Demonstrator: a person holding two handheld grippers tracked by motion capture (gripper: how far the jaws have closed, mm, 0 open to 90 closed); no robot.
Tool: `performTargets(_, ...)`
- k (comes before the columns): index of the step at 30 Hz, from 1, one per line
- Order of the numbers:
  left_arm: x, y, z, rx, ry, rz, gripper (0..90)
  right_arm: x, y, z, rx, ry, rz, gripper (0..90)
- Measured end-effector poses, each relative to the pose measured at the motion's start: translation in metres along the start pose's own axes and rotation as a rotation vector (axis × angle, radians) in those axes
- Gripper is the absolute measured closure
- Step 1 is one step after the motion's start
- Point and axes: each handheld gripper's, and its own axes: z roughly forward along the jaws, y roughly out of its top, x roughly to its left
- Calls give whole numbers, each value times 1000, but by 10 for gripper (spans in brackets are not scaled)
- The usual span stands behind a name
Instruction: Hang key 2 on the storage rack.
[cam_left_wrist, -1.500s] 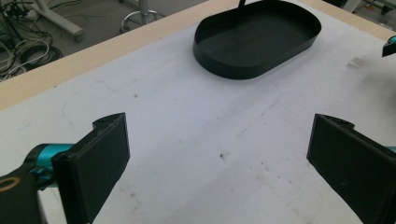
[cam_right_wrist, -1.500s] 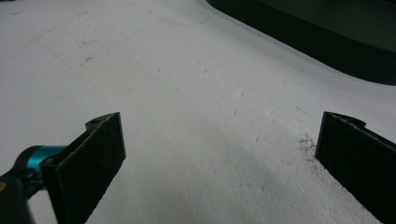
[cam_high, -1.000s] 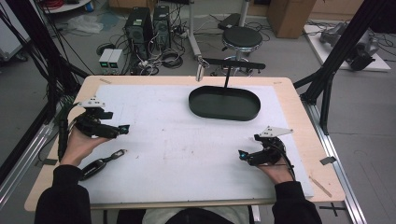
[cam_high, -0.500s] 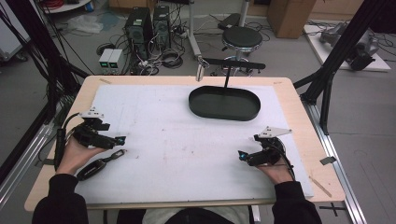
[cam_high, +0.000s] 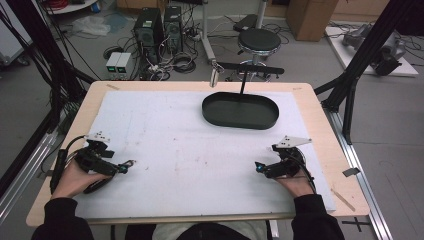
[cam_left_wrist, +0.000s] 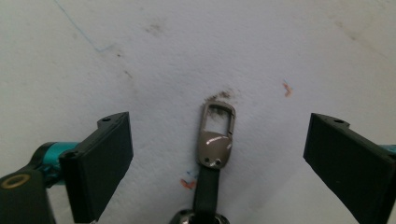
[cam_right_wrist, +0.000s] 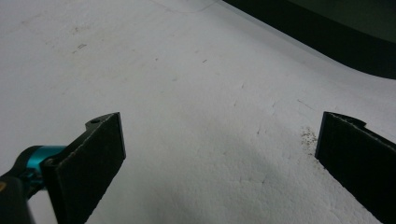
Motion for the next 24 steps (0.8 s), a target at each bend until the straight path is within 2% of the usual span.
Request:
performTargets(2, -1, -4, -1, 37, -18, 9, 179, 0, 0, 0, 0, 0, -3, 8)
performTargets(7, -2, -12, 1, 117, -5, 15, 260, 0, 0, 1, 4, 2, -6, 8)
performTargets(12, -2, -13, -1, 109, 15, 14, 353, 0, 0, 0, 1, 2, -5, 8)
performTargets(14, -2, -14, -1, 113, 41, 13, 426, 0, -1, 0, 4, 5, -6, 8)
performTargets(15, -2, -14, -1, 119, 61, 5, 475, 0, -1, 0, 3, 5, -9, 8)
performTargets(17, -2, -13, -2, 124, 104, -1, 646, 0, -1, 0, 3, 5, -7, 8)
performTargets(20, -5, -10, -1, 132, 104, 19, 810, -1, -1, -1, 2, 2, -7, 8)
performTargets(21, -8, -9, 1, 143, 120, 31, 814, -2, -1, -1, -1, -1, -9, 9)
performTargets(24, -9, -9, 0, 136, 125, 40, 828, -1, -2, -3, -1, -2, -3, 9)
